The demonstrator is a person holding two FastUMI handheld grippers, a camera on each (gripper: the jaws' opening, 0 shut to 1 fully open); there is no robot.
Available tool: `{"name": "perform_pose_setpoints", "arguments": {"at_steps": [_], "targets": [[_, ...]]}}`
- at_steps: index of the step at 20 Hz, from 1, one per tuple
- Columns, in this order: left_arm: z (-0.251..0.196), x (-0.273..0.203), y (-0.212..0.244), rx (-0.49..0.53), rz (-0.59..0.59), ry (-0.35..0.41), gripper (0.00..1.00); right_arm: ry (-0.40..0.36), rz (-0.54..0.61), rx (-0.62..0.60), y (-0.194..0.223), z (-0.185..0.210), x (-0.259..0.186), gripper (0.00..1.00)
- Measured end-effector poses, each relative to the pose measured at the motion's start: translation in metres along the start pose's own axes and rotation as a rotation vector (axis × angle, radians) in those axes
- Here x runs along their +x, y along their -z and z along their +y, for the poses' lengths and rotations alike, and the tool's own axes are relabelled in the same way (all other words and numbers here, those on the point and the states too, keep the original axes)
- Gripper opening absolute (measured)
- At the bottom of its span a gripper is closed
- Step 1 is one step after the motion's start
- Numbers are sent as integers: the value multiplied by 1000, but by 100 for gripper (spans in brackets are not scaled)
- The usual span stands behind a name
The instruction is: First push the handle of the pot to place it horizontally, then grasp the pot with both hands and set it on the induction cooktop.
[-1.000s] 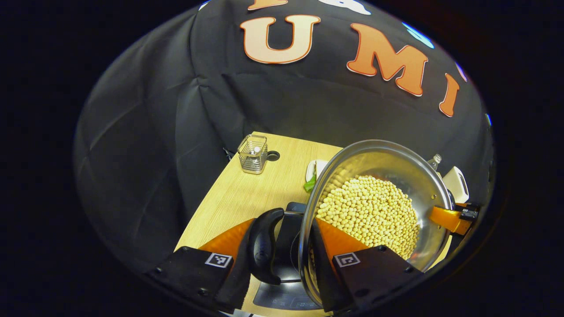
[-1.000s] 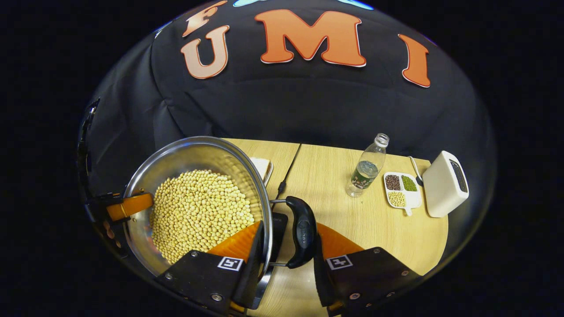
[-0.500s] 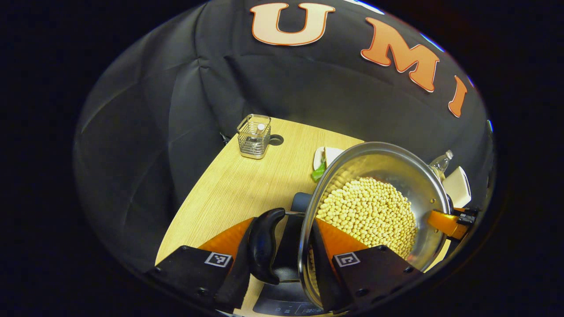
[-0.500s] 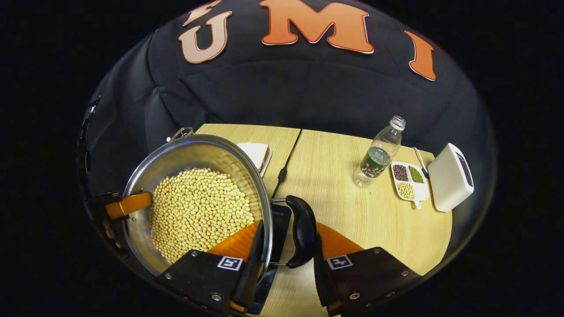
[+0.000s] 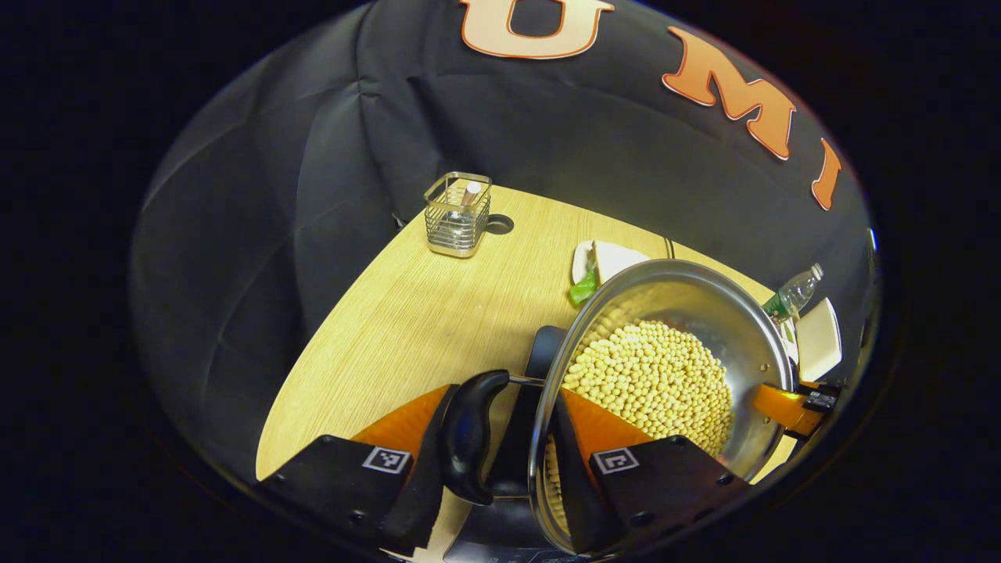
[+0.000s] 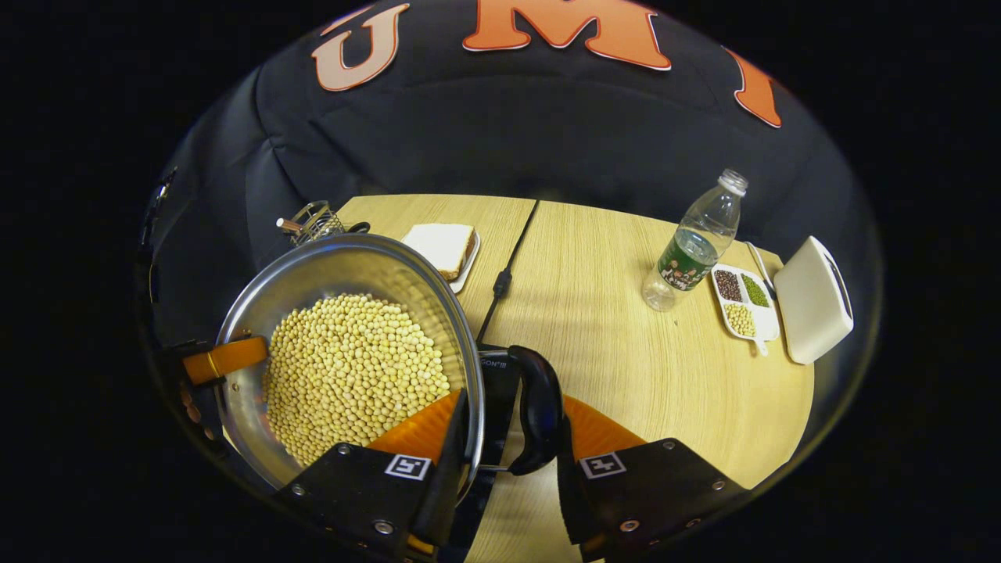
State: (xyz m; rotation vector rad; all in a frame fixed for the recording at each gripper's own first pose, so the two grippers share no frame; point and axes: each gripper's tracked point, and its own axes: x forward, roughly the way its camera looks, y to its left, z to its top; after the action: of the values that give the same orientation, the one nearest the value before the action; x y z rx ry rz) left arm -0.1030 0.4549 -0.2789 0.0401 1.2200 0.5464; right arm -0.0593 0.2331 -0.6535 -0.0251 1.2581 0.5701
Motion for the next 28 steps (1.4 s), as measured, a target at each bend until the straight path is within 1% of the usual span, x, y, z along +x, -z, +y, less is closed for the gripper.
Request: {"name": "perform_pose_setpoints", "arguments": {"at_steps": [1,2,4,5,6,8,10,11,12,13,14,16,17,18,19,20,21,22,23,24,25,26,27,28], "targets": [[0,-1,1,-2,1,-2,70,2,6,1,0,0,3,55],[-1,0,0,-7,4,-4,70,7,9,3,-2,0,4,51],[1,2,-1,-19,9,-6,70,11,15,-7,-1,2,3,51],[4,2,-4,-24,12,-4,70,12,16,-7,-1,2,2,55],[9,1,-5,-28,15,-4,70,11,19,-6,-2,3,1,51],[12,1,-11,-14,8,-6,70,6,17,-3,-6,2,0,51],[4,0,-15,-13,6,-1,70,1,10,2,-8,1,0,51],[5,1,-12,-16,9,-4,71,-5,8,2,-8,0,-1,55],[9,-1,-10,-11,2,-3,72,-7,1,2,-7,-3,-1,51],[10,-3,-7,-7,7,-3,73,-2,-13,-4,-7,-4,1,54],[9,-1,-3,-7,5,-7,75,2,-30,-18,-7,-4,-2,61],[10,-4,6,-54,-2,-19,79,-1,-71,-44,-5,-6,-14,67],[12,-11,7,-86,-9,-24,81,-13,-90,-46,-3,-9,-22,69],[15,-14,6,-114,-19,-29,81,-37,-105,-30,-3,-11,-33,77],[19,-17,8,-140,-37,-33,79,-65,-121,-8,3,-18,-49,81],[26,-25,7,-156,-54,-41,86,-85,-140,14,6,-29,-69,87],[29,-33,5,-162,-74,-48,89,-98,-166,40,6,-44,-87,89],[30,-47,3,-153,-102,-59,96,-72,-197,41,6,-63,-99,93],[34,-61,-2,-133,-131,-81,96,-53,-227,33,3,-70,-108,93],[33,-78,-6,-107,-162,-100,91,-38,-260,30,-1,-92,-125,93],[29,-94,-11,-81,-199,-118,99,-22,-289,26,-3,-115,-141,93],[16,-110,-15,-64,-238,-116,94,0,-314,23,-4,-138,-157,93],[4,-126,-20,-52,-276,-115,98,27,-340,18,0,-173,-176,93],[-8,-138,-23,-42,-309,-119,94,52,-376,18,1,-193,-191,94]]}}
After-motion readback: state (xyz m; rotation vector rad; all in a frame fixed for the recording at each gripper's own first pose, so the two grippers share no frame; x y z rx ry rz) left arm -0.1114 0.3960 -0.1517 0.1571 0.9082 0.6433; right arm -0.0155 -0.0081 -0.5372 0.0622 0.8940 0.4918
